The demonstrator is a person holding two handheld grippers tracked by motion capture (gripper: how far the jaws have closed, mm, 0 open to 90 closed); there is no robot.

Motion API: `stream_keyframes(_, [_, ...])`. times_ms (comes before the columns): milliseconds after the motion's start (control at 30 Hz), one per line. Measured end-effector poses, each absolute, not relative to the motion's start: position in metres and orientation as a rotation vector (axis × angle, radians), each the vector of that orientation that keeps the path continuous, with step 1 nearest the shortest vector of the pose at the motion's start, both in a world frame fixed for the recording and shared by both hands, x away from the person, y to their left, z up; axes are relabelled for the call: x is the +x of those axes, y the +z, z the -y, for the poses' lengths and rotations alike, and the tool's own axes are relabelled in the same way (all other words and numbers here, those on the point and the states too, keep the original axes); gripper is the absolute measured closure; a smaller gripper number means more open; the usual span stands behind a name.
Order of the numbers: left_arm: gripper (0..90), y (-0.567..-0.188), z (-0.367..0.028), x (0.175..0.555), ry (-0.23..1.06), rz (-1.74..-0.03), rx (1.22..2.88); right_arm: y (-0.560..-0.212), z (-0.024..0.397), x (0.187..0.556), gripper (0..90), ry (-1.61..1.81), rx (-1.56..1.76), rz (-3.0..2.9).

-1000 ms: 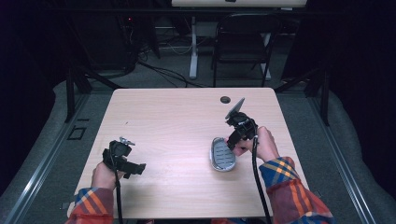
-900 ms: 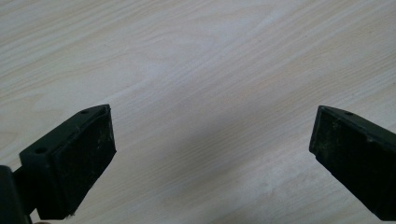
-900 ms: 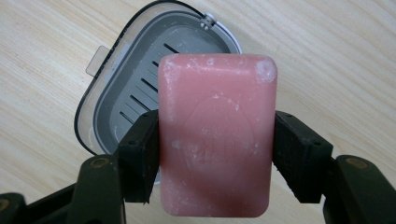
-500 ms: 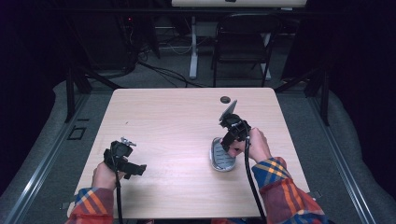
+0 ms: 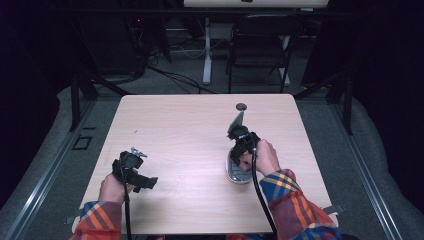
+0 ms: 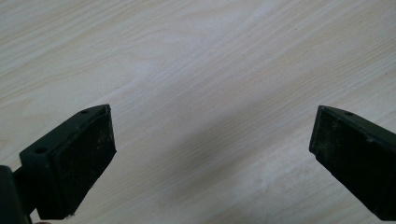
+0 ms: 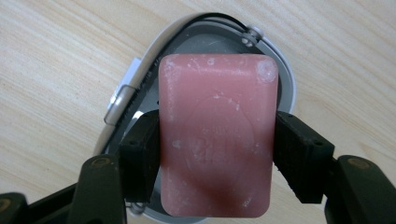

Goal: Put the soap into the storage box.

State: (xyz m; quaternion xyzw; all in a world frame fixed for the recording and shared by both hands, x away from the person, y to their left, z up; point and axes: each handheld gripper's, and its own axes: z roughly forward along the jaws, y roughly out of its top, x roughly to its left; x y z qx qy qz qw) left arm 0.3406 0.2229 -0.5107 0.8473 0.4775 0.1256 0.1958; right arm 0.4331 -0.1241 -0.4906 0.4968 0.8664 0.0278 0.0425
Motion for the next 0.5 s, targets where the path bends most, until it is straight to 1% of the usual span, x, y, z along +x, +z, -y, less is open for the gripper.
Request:
stream_keyframes(33, [0.0,-0.511,-0.223,0.341,0.352,-1.338,2.374,-0.491,0.124,0.433,37.1,0.085,1.52,-2.651])
stream_keyframes(67, [0.1,-0.511,-0.223,0.341,0.352,-1.337,2.375,-0.495,0.124,0.432,37.0,0.155,1.57,-2.618])
stream_keyframes(133, [0.1,-0.511,-0.223,0.341,0.351,-1.338,2.376,-0.493,0.126,0.433,36.9,0.118,1.564,-2.642])
stream_keyframes(500, [0.0,-0.511,-0.222,0.341,0.352,-1.336,2.381,-0.494,0.137,0.426,36.5,0.203,1.623,-2.651])
